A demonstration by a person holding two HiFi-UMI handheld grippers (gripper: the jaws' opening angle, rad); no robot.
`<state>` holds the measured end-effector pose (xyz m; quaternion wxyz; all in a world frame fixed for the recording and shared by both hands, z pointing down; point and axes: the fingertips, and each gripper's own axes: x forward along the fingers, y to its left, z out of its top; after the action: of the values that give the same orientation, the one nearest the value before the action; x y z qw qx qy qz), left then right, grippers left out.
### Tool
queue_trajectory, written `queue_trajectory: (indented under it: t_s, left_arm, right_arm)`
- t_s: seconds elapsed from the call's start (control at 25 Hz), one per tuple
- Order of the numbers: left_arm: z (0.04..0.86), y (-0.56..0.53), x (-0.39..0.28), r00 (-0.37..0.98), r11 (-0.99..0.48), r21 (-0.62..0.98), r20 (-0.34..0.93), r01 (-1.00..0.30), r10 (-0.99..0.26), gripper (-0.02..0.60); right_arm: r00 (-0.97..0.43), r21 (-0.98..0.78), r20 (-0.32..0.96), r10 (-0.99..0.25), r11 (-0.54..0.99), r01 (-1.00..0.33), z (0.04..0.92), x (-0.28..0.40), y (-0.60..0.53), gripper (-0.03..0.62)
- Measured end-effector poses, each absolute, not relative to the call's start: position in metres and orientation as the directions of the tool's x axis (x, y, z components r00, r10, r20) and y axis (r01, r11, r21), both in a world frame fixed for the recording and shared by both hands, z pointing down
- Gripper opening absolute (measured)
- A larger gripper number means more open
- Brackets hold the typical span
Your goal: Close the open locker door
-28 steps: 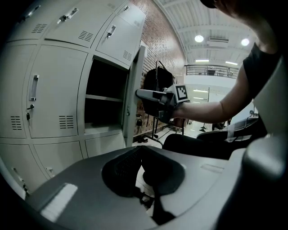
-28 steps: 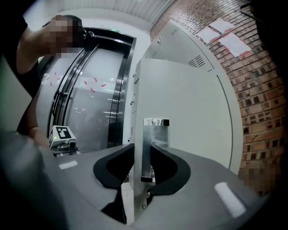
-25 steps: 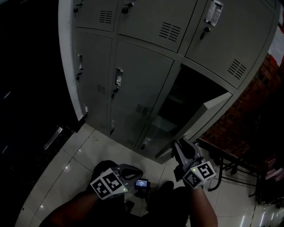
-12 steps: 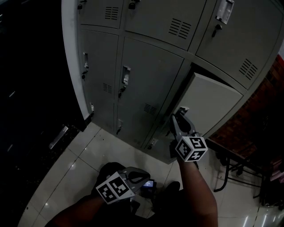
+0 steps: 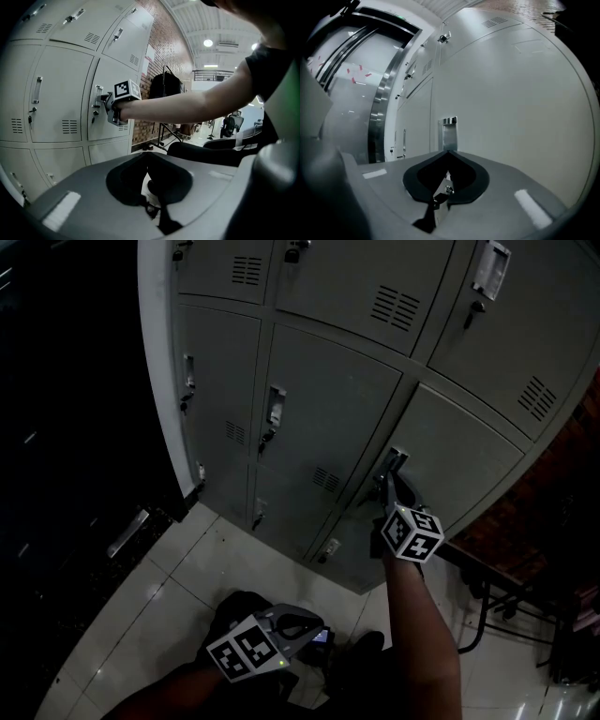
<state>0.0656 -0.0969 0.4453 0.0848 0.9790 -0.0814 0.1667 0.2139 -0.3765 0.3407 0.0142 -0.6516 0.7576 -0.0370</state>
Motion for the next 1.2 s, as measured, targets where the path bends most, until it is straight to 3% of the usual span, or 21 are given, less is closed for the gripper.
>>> queue_trajectory:
  t_s: [0.52,1.2]
  left_arm:
    - [0.447,-0.097,0.065,0.931,-0.974,0.133,0.342,-0.185,-0.13,0.012]
    - [0.449,-0.101,0.062,0.926,-0.971,0.129,0.348,-0.201,-0.145,0.012]
  right_arm:
    - [-0.182,-0.048,0.042,-0.982,0.18,-0.983,0.344,0.219,-0.36,0.003]
    - [-0.372,0.048,0.072,-0.926,0.376,-0.926,0.336,0.205,-0.204,0.003]
